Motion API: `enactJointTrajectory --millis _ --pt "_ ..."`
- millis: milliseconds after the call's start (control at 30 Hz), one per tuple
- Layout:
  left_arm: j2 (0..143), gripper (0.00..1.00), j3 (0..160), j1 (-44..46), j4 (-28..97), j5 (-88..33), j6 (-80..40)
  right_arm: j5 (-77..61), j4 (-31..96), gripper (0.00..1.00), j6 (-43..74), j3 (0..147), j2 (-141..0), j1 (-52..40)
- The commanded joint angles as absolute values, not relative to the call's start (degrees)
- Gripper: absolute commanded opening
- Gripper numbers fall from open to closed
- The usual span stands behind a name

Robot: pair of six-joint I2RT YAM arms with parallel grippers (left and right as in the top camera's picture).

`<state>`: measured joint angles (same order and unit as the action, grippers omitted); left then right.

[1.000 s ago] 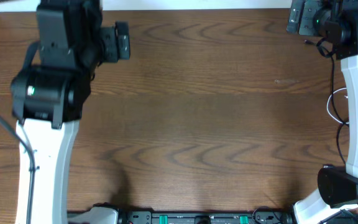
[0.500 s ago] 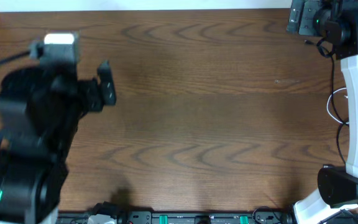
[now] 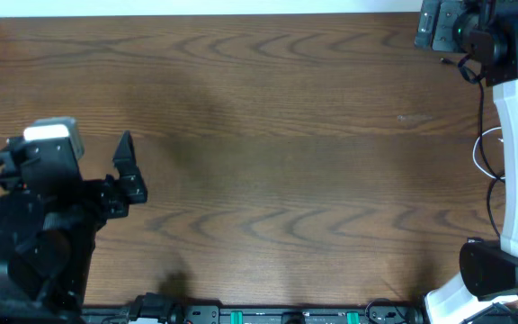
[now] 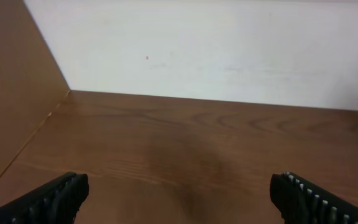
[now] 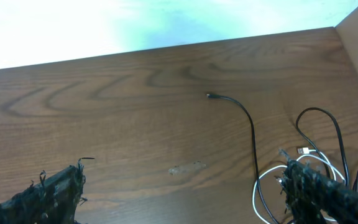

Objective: Untangle cables

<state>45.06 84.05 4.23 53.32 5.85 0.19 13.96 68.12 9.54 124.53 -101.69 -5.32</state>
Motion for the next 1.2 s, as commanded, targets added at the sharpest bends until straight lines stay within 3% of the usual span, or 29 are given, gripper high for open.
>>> enactJointTrajectory --millis 0,1167 --pt "42.76 0.98 82.37 3.49 53.04 4.95 -0.82 14.66 68.2 0.99 8.69 124.92 -101.12 -5.58" --pt "16.82 0.98 66.13 3.11 46.96 4.97 -1.43 14.63 68.2 0.99 8.69 124.92 -101.12 -5.58"
